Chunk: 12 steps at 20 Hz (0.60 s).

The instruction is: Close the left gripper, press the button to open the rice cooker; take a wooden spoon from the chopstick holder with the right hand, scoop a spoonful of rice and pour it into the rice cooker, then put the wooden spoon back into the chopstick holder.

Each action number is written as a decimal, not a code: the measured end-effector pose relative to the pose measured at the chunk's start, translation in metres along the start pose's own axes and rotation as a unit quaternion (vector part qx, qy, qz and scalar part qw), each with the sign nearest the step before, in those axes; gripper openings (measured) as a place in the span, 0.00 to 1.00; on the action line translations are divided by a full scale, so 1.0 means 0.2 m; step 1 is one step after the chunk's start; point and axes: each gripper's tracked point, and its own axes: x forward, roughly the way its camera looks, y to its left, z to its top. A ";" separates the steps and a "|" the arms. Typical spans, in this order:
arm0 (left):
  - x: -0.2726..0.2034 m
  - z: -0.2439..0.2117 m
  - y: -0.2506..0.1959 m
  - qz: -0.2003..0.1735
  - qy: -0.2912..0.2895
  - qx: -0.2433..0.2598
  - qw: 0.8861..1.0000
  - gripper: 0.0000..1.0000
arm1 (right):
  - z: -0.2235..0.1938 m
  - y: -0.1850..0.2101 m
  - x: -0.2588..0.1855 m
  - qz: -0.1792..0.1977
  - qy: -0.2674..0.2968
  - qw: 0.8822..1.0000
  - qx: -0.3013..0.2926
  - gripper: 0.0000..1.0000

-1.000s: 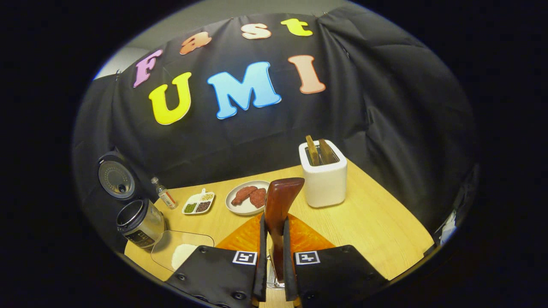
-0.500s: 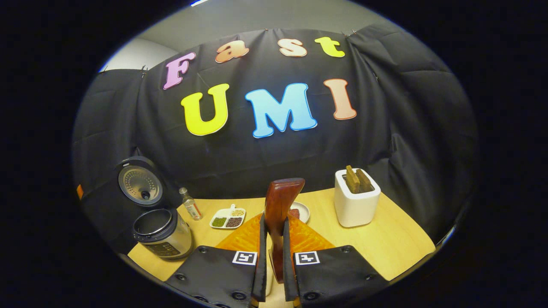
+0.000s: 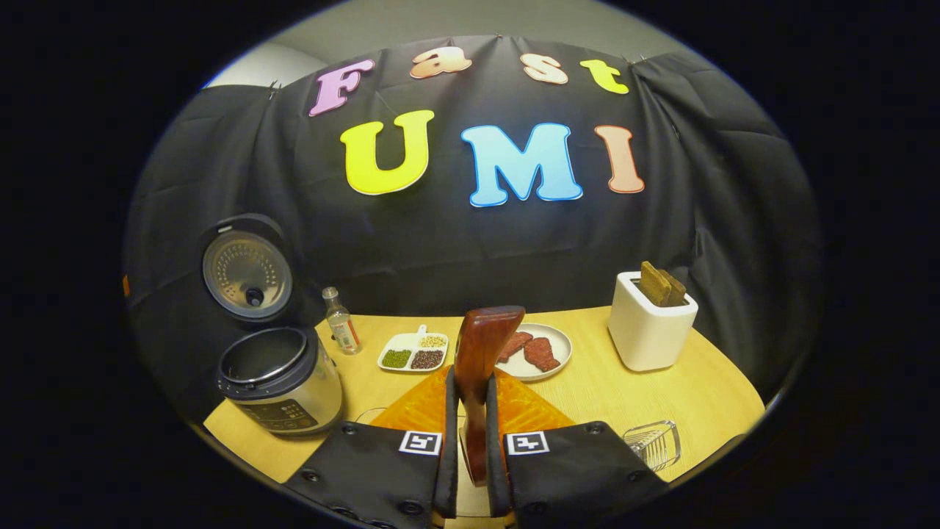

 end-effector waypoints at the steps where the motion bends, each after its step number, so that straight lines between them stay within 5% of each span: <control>1: 0.01 -0.02 0.03 0.002 0.003 -0.001 1.000 0.88 | -0.03 0.01 0.03 -0.009 -0.002 1.000 -0.013 0.18; 7: 0.06 -0.10 0.13 0.005 0.019 -0.011 1.000 0.88 | -0.22 0.11 0.16 -0.041 0.009 0.998 -0.053 0.18; 12: 0.04 -0.11 0.15 0.007 0.021 -0.004 1.000 0.87 | -0.31 0.21 0.21 -0.030 0.037 0.999 0.002 0.18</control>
